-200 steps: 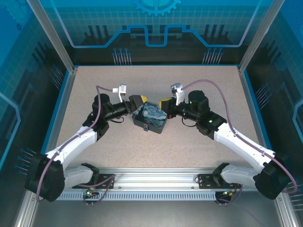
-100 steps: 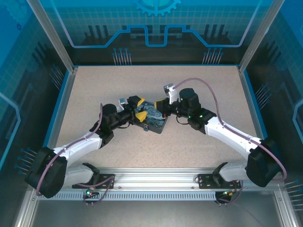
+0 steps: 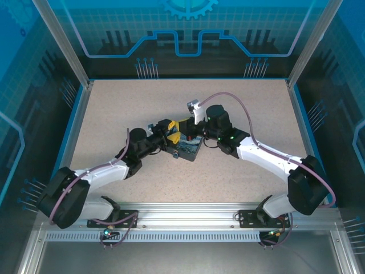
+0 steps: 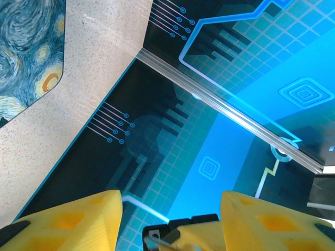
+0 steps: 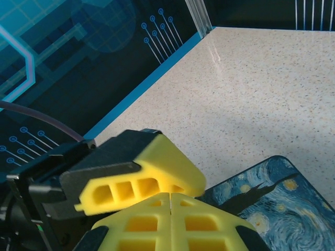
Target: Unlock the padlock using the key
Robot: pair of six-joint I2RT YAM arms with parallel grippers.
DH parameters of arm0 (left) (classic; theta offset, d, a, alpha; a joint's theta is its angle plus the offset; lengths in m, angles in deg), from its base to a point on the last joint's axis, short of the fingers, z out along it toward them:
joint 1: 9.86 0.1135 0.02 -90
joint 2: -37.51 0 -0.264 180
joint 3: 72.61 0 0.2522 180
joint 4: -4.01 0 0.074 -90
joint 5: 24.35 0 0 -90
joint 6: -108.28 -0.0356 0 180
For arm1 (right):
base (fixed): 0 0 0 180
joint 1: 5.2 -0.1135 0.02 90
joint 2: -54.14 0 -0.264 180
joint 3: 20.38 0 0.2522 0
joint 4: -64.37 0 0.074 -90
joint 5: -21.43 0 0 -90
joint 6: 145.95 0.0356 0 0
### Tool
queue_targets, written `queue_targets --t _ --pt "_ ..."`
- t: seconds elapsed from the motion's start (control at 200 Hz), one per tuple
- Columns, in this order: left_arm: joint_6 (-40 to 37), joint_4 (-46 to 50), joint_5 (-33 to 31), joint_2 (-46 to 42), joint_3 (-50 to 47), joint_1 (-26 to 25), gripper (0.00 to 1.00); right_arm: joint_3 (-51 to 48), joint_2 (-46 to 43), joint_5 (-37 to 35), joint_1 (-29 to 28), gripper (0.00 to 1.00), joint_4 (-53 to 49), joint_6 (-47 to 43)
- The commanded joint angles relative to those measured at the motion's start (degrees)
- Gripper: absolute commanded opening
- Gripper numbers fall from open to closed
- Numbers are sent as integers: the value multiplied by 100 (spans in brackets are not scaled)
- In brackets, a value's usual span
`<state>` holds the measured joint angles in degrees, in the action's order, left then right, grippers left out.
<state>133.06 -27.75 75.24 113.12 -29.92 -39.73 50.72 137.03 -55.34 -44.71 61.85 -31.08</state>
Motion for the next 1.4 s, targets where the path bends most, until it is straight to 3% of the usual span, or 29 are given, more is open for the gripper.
queue_targets --t 0.0,0.245,0.63,0.74,0.825,0.905,1.066,1.251,1.396 --pt "1507 -656 -131 210 61 -81 51 160 67 133 -98 0 251 89" --pt "1668 -1211 -305 522 34 -161 32 96 107 139 -151 0 259 129" --pt "1555 -1223 -417 507 -26 -168 0 -98 -121 -57 -141 0 27 80" --pt "1256 -1199 -445 498 -37 -162 0 -201 -255 -67 -84 0 -23 102" --pt "662 -1067 -427 507 35 -136 0 -328 -411 63 14 4 -48 170" --pt "-169 -785 -291 555 191 -103 0 -491 -589 364 179 17 -15 295" --pt "-2480 -127 -34 572 735 -87 0 -1035 -1072 1073 629 37 266 656" --pt "-4935 974 144 104 1377 -131 0 -1498 -1437 1958 1151 53 890 1245" --pt "-6290 1213 362 -214 1594 -144 0 -1577 -1436 2512 1270 65 1350 1601"
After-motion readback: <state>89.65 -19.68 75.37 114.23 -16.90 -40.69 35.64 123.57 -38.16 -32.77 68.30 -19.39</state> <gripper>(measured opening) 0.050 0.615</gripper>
